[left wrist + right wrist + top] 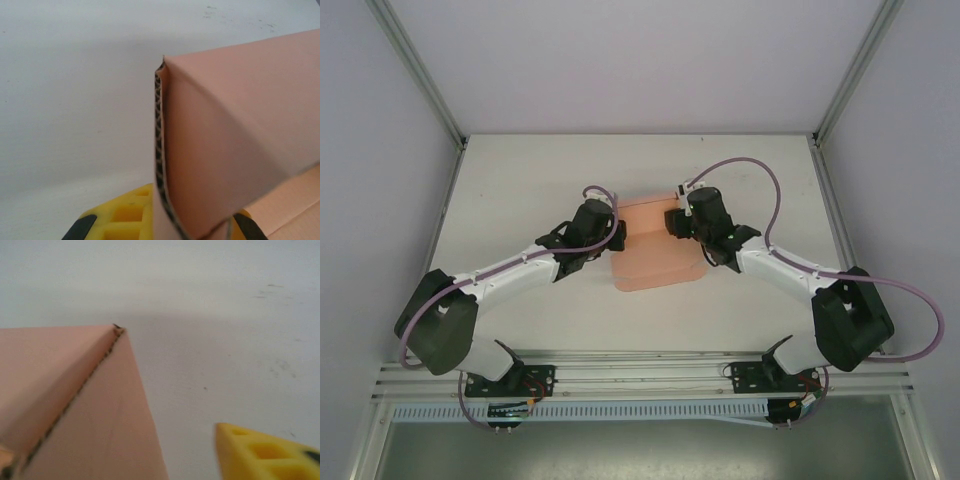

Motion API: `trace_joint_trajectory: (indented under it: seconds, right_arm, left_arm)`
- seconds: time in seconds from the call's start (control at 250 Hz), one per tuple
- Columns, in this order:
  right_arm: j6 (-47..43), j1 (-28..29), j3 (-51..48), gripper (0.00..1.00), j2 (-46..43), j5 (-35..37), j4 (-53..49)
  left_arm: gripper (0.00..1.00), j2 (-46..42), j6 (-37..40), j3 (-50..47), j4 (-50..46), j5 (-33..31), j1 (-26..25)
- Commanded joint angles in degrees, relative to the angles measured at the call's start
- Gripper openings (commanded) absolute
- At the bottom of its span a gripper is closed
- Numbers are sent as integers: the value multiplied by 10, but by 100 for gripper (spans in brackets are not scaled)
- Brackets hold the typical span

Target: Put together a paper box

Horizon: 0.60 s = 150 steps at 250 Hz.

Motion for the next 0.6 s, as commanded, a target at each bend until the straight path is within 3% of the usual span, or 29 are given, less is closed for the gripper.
trace_joint_trajectory:
  seconds: [0.0, 0.052, 0.116, 0.316, 0.42, 0.516, 0.596]
  right_arm:
    - [-18, -1, -5, 69, -23, -100, 15]
    - [-11, -2, -8, 76, -33, -121, 21]
    - [-4, -1, -12, 99, -49, -122, 19]
    - [42, -1, -23, 99, -117, 2, -31]
    - [85, -2, -39, 99, -168, 103, -84]
    - [121, -12, -58, 99, -224, 166, -140]
    - [144, -30, -70, 99, -270, 169, -194]
  left_arm:
    - [0, -5, 14, -1, -5, 14, -1]
    - [0, -1, 15, 2, -9, 13, -1]
    - [0, 4, 15, 7, -13, 11, -1]
    - [0, 14, 43, 19, -22, 20, -1]
    - [0, 26, 83, 43, -57, 21, -1]
    - [0, 38, 148, 68, -89, 46, -1]
    - [0, 55, 231, 95, -138, 98, -1]
